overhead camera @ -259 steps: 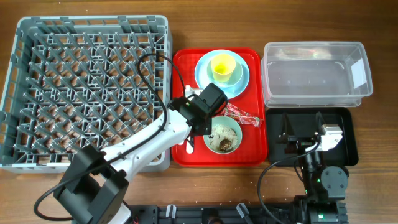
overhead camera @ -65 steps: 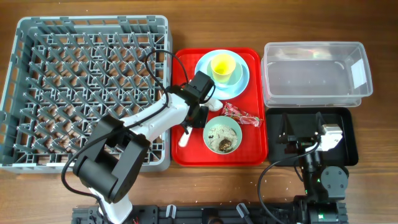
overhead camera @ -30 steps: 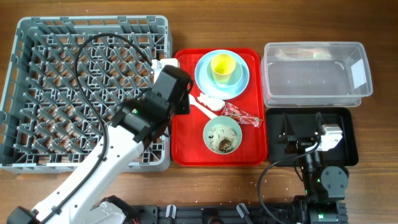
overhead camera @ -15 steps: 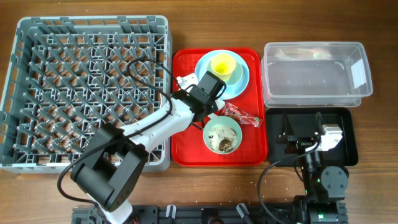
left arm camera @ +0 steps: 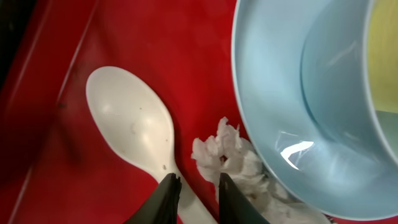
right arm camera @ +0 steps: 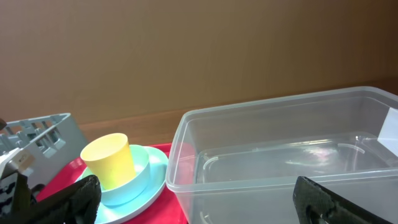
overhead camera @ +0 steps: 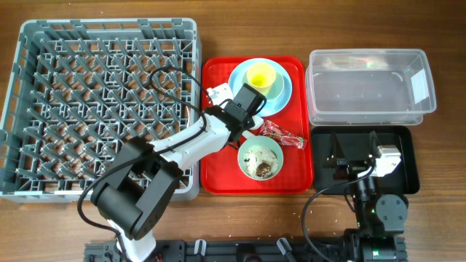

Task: Sort waste into correct bins and load items into the dishwasher rack
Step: 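Carry the spoon to the rack and insert it beside the fork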

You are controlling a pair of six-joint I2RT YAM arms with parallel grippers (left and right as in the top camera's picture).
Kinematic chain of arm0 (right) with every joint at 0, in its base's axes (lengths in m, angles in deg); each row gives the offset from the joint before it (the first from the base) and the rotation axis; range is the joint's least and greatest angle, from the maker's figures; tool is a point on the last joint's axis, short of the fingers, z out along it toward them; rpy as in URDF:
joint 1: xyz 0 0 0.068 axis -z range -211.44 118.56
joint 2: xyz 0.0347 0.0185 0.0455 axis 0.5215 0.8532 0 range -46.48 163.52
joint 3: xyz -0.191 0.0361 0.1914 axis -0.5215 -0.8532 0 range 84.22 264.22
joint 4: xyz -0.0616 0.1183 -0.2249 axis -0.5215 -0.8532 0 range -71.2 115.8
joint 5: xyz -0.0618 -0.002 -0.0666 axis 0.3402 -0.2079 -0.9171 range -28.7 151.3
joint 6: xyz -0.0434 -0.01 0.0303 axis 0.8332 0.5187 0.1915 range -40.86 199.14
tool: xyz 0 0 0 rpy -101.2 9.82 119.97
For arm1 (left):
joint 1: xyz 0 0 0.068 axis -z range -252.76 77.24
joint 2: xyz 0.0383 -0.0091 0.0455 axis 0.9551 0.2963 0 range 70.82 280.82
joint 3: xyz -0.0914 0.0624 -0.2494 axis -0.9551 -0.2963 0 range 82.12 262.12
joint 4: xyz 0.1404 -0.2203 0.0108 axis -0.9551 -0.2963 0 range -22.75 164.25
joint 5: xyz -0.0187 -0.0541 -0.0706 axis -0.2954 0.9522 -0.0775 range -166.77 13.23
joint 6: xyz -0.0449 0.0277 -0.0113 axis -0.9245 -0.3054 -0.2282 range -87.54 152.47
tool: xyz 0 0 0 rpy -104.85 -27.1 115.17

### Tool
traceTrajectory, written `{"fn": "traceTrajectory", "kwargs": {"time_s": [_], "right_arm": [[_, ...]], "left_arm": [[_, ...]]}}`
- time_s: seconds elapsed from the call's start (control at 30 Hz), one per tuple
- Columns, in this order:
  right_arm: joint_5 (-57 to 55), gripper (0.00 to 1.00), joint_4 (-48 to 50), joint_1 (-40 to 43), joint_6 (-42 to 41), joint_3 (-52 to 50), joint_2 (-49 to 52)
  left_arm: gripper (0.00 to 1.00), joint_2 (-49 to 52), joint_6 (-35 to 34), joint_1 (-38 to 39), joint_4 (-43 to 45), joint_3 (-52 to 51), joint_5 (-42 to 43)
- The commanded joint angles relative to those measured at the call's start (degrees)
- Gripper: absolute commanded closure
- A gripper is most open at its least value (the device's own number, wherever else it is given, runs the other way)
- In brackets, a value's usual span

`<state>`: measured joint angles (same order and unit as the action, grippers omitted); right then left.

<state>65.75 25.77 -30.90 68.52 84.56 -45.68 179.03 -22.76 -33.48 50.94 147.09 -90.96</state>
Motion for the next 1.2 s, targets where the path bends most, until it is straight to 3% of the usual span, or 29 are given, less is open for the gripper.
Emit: {"fn": "traceTrajectory", "kwargs": {"time_s": [0.0, 0.37, 0.43, 0.57, 0.67, 0.9, 1.17], "right_arm": [[-0.5, 0.00, 0.2, 0.1, -0.3, 0.0, -0.2], [-0.5, 0.00, 0.2, 0.1, -0.3, 0.0, -0.2], [-0.5, 0.00, 0.2, 0.1, -0.3, 0.0, -0.2], [-0.5, 0.00, 0.2, 0.1, -0.3, 0.0, -0.2], [-0.5, 0.00, 0.2, 0.1, -0.3, 0.0, -0.2], [-0.5, 0.00, 0.2, 0.1, -0.3, 0.0, -0.2], [-0.5, 0.00, 0.2, 0.1, -0.3, 0.0, -0.2]], "left_arm": [[0.76, 1.7, 5.6, -0.3, -2.5, -0.1, -2.2], [0.73, 1.7, 5.7, -1.2, -5.9, -0.1, -5.1], [0.74, 1.7, 10.7, -2.2, -6.4, -0.1, -5.6], [0.82, 1.7, 17.6, -2.8, -6.6, -0.1, -5.3], [0.87, 1.7, 17.5, -2.8, -6.5, -0.1, -2.2], [0.87, 1.5, 17.5, -2.8, -7.0, -0.1, 0.2], [0.96, -11.5, 20.8, -2.8, -12.5, -0.1, -2.1]]}}
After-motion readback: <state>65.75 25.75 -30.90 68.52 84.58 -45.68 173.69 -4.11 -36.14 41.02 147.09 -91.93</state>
